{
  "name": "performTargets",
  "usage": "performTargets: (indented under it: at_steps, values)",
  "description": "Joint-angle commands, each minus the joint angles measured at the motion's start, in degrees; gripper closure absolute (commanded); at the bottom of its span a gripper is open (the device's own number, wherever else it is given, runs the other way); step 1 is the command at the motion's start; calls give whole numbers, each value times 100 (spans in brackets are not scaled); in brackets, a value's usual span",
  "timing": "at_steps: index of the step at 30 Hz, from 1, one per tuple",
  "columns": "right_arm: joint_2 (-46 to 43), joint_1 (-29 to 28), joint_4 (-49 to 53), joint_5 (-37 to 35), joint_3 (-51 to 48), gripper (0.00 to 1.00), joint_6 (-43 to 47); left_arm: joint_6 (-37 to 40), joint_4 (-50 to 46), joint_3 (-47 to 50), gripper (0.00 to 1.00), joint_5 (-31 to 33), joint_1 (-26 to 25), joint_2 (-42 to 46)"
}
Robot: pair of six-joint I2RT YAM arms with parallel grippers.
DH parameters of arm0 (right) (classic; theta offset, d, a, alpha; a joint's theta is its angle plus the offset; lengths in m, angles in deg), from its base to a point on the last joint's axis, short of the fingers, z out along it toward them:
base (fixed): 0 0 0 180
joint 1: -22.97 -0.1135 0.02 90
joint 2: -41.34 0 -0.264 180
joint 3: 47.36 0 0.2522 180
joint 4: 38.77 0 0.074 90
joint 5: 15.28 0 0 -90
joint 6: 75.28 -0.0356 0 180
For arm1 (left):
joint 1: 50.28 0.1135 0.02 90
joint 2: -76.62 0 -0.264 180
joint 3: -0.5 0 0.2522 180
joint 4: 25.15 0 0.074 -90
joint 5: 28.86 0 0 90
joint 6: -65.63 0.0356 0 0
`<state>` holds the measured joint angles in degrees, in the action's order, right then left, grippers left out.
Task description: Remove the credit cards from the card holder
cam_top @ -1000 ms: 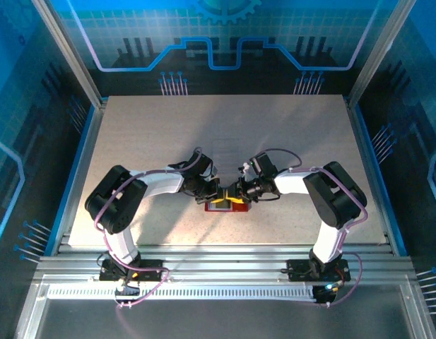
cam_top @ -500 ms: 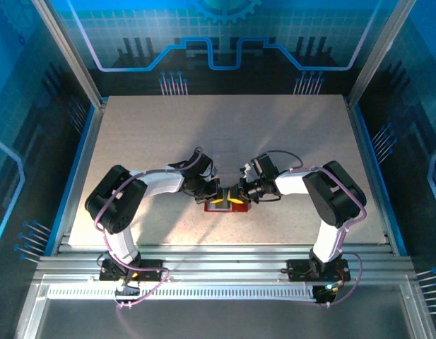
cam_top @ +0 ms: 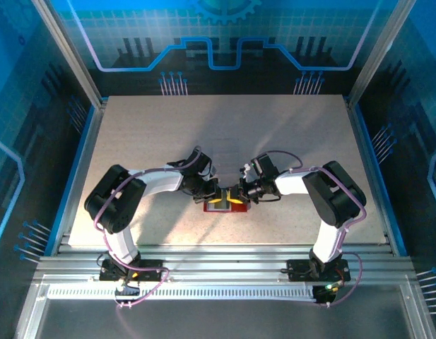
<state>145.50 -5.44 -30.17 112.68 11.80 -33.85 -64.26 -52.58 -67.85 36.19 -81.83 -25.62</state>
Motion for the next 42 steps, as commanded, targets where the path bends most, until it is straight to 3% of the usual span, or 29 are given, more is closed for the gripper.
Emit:
performTargets:
  at_steps: [1, 14, 27, 42]
  values:
    - [6, 73, 259, -70, -34, 94, 121, 149, -358, -28, 94, 113, 103, 58]
    - [-101, 107, 375, -73, -22, 95, 173, 91, -338, -44, 87, 48, 131, 169]
    - [-89, 101, 332, -47, -6, 95, 129, 118, -421, -70, 86, 68, 184, 230]
    - [-89, 98, 350, -45, 13, 94, 127, 442, -1022, -304, 86, 512, 173, 26]
